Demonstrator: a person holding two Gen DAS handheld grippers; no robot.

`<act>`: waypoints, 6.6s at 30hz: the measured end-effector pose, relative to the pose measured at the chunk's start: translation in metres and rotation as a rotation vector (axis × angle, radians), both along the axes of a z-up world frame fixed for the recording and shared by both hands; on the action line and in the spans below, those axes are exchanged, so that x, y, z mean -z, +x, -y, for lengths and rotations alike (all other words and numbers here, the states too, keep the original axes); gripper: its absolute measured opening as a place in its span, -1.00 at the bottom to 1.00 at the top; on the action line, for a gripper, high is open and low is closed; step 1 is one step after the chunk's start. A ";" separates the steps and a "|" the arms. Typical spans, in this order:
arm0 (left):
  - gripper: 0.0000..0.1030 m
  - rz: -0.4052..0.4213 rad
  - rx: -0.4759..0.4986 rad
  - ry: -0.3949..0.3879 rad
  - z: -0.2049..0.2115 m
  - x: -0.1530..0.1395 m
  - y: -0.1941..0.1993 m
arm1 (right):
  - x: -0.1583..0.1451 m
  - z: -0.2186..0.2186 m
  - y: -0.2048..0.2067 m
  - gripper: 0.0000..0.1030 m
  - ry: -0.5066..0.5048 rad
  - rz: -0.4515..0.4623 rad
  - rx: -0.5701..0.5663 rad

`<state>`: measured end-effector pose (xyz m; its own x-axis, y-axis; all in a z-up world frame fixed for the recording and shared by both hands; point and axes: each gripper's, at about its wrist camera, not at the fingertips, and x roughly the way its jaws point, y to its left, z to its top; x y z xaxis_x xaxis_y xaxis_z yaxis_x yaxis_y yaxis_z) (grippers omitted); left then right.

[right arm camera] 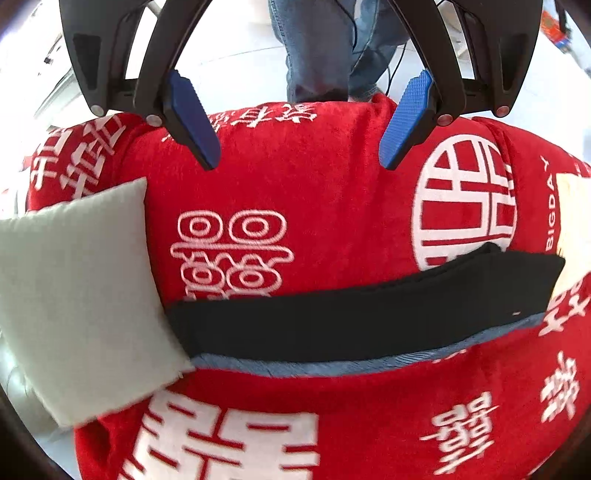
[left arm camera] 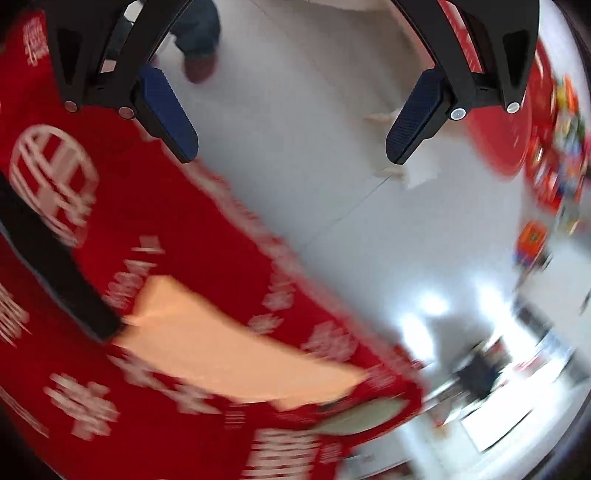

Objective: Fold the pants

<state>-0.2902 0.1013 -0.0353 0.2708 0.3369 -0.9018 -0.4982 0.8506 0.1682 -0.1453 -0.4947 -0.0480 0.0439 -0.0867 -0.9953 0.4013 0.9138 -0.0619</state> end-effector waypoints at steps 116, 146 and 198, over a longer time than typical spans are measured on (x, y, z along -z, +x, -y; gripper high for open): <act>-0.29 -0.254 1.124 -0.608 0.470 0.159 0.389 | 0.120 0.014 0.100 0.20 0.269 0.375 0.075; -0.89 -0.247 1.080 -0.616 0.432 0.171 0.360 | 0.116 0.066 0.145 0.17 0.668 0.324 -0.013; 0.07 -0.158 1.133 -0.376 0.486 0.180 0.388 | 0.167 0.043 0.157 -0.60 0.421 0.282 0.054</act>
